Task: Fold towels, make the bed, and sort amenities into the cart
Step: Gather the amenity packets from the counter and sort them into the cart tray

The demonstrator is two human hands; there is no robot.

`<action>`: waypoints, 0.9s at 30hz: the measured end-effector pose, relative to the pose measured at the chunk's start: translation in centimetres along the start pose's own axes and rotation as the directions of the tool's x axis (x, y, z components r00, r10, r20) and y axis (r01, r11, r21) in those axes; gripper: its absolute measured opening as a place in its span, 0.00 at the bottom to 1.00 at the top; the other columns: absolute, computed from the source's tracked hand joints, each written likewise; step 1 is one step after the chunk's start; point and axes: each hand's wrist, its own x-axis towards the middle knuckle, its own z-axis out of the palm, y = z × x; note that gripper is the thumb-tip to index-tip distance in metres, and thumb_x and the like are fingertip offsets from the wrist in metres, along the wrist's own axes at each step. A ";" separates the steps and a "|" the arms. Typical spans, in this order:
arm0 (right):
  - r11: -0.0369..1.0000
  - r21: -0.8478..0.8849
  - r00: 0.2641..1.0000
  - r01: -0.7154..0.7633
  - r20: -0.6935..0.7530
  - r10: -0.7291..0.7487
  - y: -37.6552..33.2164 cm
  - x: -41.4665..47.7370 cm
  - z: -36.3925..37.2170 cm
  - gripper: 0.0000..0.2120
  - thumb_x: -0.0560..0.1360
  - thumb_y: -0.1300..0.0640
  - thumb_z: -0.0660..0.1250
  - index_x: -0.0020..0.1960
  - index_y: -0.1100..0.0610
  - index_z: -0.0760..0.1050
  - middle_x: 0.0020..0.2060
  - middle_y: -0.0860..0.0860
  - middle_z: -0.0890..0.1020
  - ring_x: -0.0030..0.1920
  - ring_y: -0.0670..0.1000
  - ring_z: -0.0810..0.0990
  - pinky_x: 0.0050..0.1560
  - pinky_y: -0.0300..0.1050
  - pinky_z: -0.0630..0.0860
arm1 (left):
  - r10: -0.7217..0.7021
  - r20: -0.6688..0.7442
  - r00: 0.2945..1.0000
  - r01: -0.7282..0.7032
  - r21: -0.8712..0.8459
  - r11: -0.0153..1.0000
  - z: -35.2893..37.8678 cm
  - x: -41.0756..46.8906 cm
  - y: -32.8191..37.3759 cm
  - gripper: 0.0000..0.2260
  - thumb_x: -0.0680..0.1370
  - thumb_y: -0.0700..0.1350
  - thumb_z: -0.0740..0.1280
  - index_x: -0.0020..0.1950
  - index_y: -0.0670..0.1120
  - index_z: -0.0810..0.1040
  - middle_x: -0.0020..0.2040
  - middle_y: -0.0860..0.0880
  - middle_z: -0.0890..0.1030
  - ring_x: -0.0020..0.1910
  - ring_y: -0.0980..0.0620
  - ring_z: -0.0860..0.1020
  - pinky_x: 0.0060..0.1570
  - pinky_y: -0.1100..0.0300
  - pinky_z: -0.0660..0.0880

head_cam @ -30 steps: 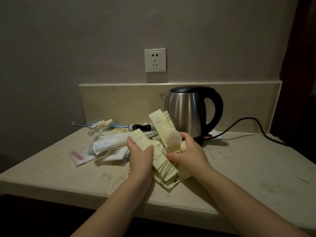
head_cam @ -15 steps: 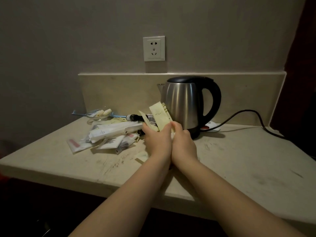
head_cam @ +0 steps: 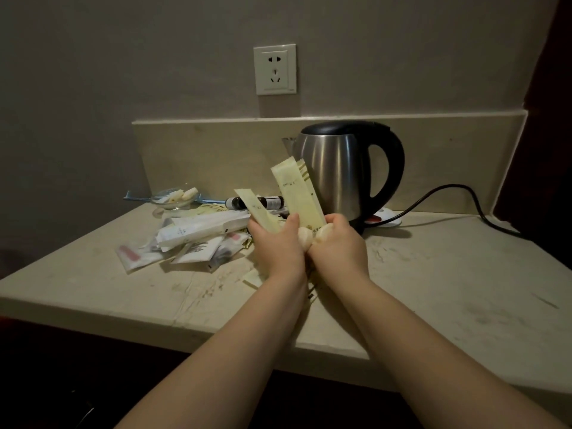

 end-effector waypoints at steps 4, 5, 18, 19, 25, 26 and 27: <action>0.994 0.102 0.999 -0.028 -0.031 0.031 0.0 -0.1 0.4 0.13 0.74 0.59 0.68 0.56 0.51 0.70 0.46 0.46 0.77 0.43 0.46 0.76 0.32 0.32 0.68 | -0.054 -0.053 0.997 0.055 0.019 0.998 0.2 0.1 0.4 0.18 0.76 0.47 0.69 0.63 0.47 0.68 0.55 0.48 0.78 0.52 0.47 0.77 0.53 0.53 0.75; 0.989 0.145 0.999 -0.033 -0.033 0.038 -0.1 -0.2 0.4 0.12 0.74 0.59 0.67 0.56 0.51 0.71 0.46 0.46 0.78 0.43 0.45 0.76 0.31 0.32 0.69 | -0.067 -0.078 0.995 0.072 0.051 0.996 0.2 0.2 0.6 0.18 0.77 0.48 0.68 0.64 0.48 0.67 0.56 0.47 0.77 0.54 0.45 0.77 0.54 0.51 0.75; 0.990 0.134 0.998 0.032 -0.056 -0.025 -0.5 -0.3 0.7 0.16 0.72 0.45 0.70 0.53 0.52 0.73 0.44 0.45 0.80 0.43 0.44 0.78 0.39 0.38 0.74 | -0.321 0.113 0.940 0.340 -0.366 0.866 0.0 -0.6 -0.2 0.08 0.76 0.46 0.68 0.53 0.44 0.77 0.42 0.46 0.83 0.39 0.49 0.83 0.41 0.54 0.79; 0.989 0.145 0.998 0.038 -0.058 -0.029 -0.5 -0.3 0.7 0.16 0.71 0.44 0.71 0.53 0.52 0.73 0.44 0.45 0.80 0.44 0.45 0.79 0.41 0.39 0.76 | -0.352 0.163 0.922 0.387 -0.410 0.826 0.0 -0.9 -0.1 0.07 0.77 0.46 0.68 0.51 0.44 0.78 0.41 0.46 0.83 0.37 0.50 0.83 0.37 0.56 0.78; 0.977 0.187 0.989 0.104 -0.119 -0.083 -0.8 -0.8 1.0 0.14 0.72 0.44 0.71 0.50 0.49 0.70 0.38 0.40 0.77 0.40 0.39 0.77 0.33 0.29 0.71 | -0.288 0.385 0.877 0.463 -0.514 0.722 -0.1 -1.6 0.7 0.14 0.78 0.52 0.65 0.54 0.43 0.80 0.43 0.46 0.85 0.41 0.50 0.84 0.39 0.57 0.79; 0.975 0.190 0.987 0.113 -0.134 -0.089 -0.8 -0.7 0.9 0.14 0.72 0.45 0.70 0.51 0.49 0.69 0.39 0.40 0.76 0.40 0.39 0.77 0.34 0.29 0.72 | -0.270 0.399 0.876 0.452 -0.487 0.747 0.0 -1.7 0.7 0.16 0.78 0.53 0.65 0.56 0.43 0.80 0.44 0.45 0.85 0.42 0.49 0.84 0.42 0.56 0.79; 0.973 0.199 0.985 0.118 -0.150 -0.089 -0.9 -0.7 0.9 0.14 0.73 0.45 0.70 0.51 0.49 0.69 0.39 0.40 0.76 0.40 0.39 0.78 0.34 0.29 0.72 | -0.253 0.405 0.879 0.433 -0.455 0.778 0.1 -1.7 0.7 0.17 0.78 0.54 0.65 0.58 0.43 0.79 0.46 0.45 0.85 0.44 0.49 0.84 0.44 0.55 0.79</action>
